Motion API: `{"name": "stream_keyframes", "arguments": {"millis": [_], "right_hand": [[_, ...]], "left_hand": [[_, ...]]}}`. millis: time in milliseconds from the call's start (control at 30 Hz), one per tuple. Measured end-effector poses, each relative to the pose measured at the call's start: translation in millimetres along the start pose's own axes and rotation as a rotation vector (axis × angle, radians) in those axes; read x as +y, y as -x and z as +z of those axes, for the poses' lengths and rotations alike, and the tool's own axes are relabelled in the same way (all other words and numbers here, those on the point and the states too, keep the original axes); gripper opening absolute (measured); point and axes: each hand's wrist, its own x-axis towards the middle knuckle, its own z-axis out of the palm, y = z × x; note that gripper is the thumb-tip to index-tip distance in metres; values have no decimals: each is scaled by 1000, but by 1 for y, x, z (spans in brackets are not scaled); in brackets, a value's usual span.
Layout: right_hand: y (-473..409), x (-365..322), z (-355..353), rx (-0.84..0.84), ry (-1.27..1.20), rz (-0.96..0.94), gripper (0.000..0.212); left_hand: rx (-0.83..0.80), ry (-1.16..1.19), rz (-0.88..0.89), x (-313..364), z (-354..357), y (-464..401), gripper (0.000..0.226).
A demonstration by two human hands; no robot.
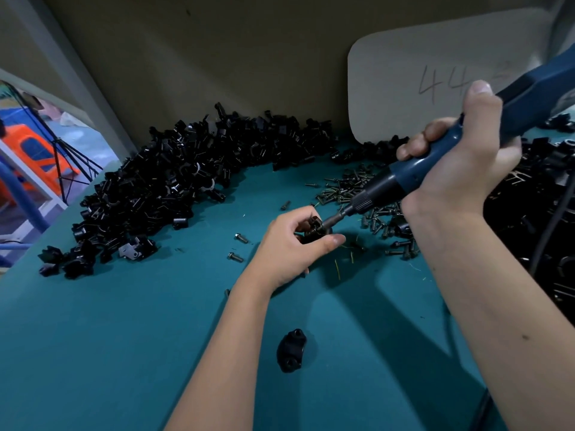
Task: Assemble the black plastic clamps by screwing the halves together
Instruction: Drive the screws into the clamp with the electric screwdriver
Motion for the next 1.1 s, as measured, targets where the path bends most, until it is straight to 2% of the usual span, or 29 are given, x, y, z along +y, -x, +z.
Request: {"name": "stream_keyframes", "arguments": {"millis": [100, 233, 400, 533, 700, 800, 1100], "right_hand": [[-1, 1, 0, 2, 7, 26, 20], [-5, 0, -2, 19, -17, 73, 27], [-7, 0, -4, 24, -46, 128, 21], [-10, 0, -6, 35, -52, 160, 22], [-12, 1, -8, 22, -46, 174, 24], [-12, 2, -8, 14, -42, 172, 25], [-12, 4, -9, 9, -32, 174, 21]], "left_hand": [[18, 49, -7, 0, 1, 2, 47], [40, 96, -13, 4, 3, 3, 39], [108, 14, 58, 8, 9, 4, 11], [159, -115, 46, 9, 18, 5, 36], [206, -231, 86, 10, 21, 5, 25], [218, -257, 69, 8, 21, 4, 31], [212, -309, 52, 2, 22, 1, 28]]}}
